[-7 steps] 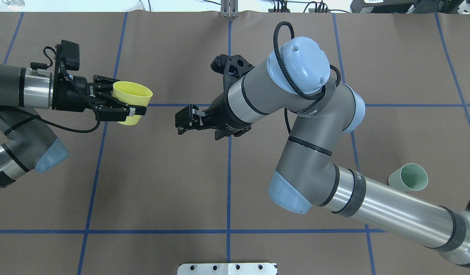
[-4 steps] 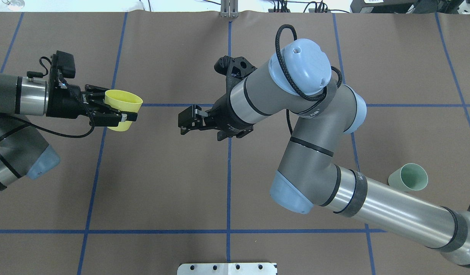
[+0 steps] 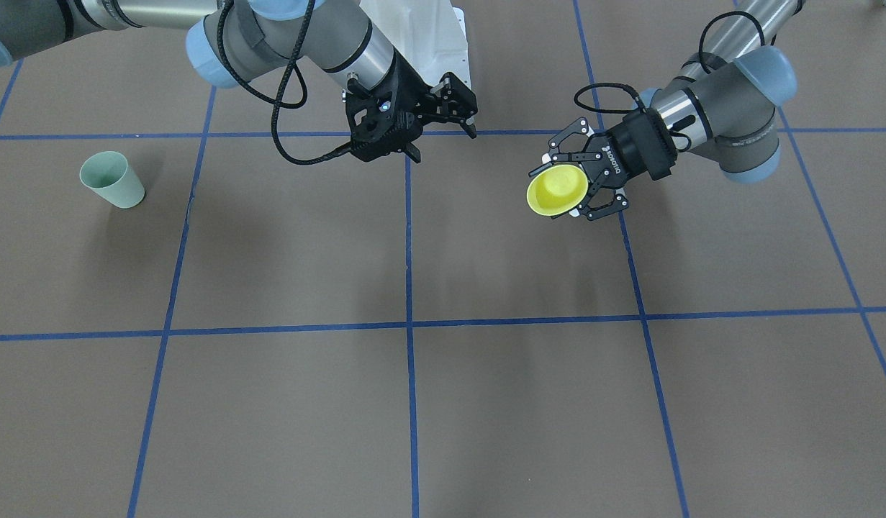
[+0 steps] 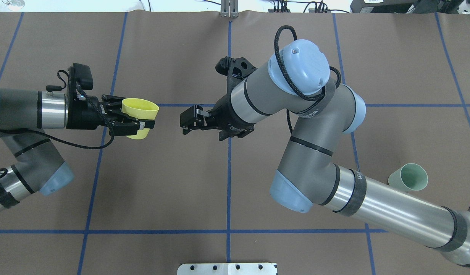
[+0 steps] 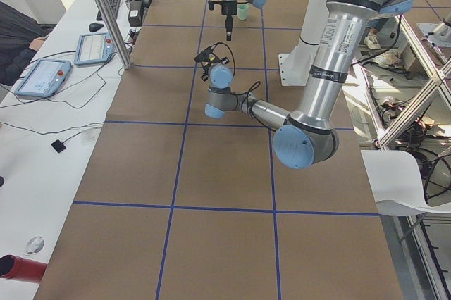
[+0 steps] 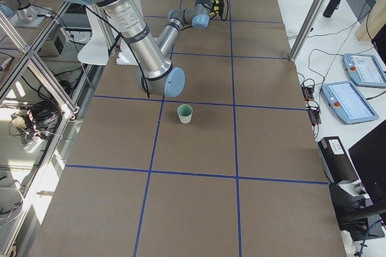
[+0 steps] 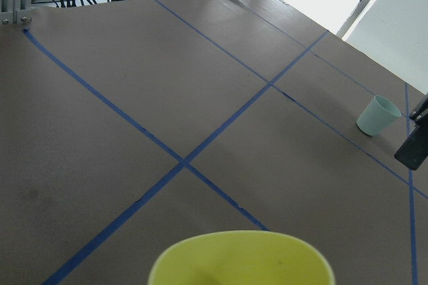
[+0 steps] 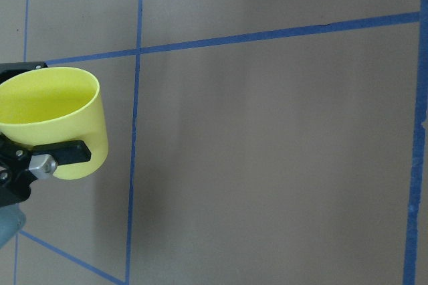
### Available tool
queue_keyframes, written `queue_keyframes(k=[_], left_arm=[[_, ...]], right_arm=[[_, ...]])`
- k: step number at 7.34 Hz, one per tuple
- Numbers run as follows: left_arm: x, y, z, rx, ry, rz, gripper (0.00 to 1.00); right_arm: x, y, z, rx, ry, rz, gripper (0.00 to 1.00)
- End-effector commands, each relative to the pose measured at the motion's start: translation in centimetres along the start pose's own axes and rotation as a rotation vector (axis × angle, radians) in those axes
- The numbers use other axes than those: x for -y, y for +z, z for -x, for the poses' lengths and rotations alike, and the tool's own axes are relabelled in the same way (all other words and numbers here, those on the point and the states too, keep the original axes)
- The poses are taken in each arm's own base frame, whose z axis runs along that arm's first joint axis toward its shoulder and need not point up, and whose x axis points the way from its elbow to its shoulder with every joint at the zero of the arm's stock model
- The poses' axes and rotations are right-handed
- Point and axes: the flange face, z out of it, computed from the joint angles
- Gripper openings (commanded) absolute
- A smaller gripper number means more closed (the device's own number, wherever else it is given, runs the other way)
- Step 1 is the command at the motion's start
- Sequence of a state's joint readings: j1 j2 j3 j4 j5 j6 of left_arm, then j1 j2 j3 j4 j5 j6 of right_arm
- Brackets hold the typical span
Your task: Transfer and stack yellow cup on green cup
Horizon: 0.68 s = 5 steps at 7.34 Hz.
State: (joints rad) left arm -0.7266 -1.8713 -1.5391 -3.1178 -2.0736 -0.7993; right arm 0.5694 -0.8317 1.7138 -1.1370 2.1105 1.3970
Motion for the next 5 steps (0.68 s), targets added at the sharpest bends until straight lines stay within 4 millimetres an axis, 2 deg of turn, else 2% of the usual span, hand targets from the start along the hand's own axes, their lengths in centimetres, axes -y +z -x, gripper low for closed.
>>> queue_keyframes(k=[1, 2, 3, 5], left_arm=[[-2.1, 2.9, -3.4, -0.03, -0.009, -0.017, 0.21], [-2.8, 3.8, -4.6, -0.036, -0.008, -0.026, 0.22], [-2.7, 3.7, -5.2, -0.045, 0.048, -0.034, 0.26], [-3.0, 4.1, -6.5, -0.072, 0.153, -0.041, 0.28]], right_arm=[[0.2, -0.1, 0.0, -0.001, 0.005, -0.001, 0.93], [0.7, -0.4, -0.1, -0.002, 0.012, -0.008, 0.93], [0.9, -0.7, -0.3, -0.003, 0.022, -0.009, 0.93], [0.9, 0.2, -0.6, -0.012, 0.031, 0.028, 0.92]])
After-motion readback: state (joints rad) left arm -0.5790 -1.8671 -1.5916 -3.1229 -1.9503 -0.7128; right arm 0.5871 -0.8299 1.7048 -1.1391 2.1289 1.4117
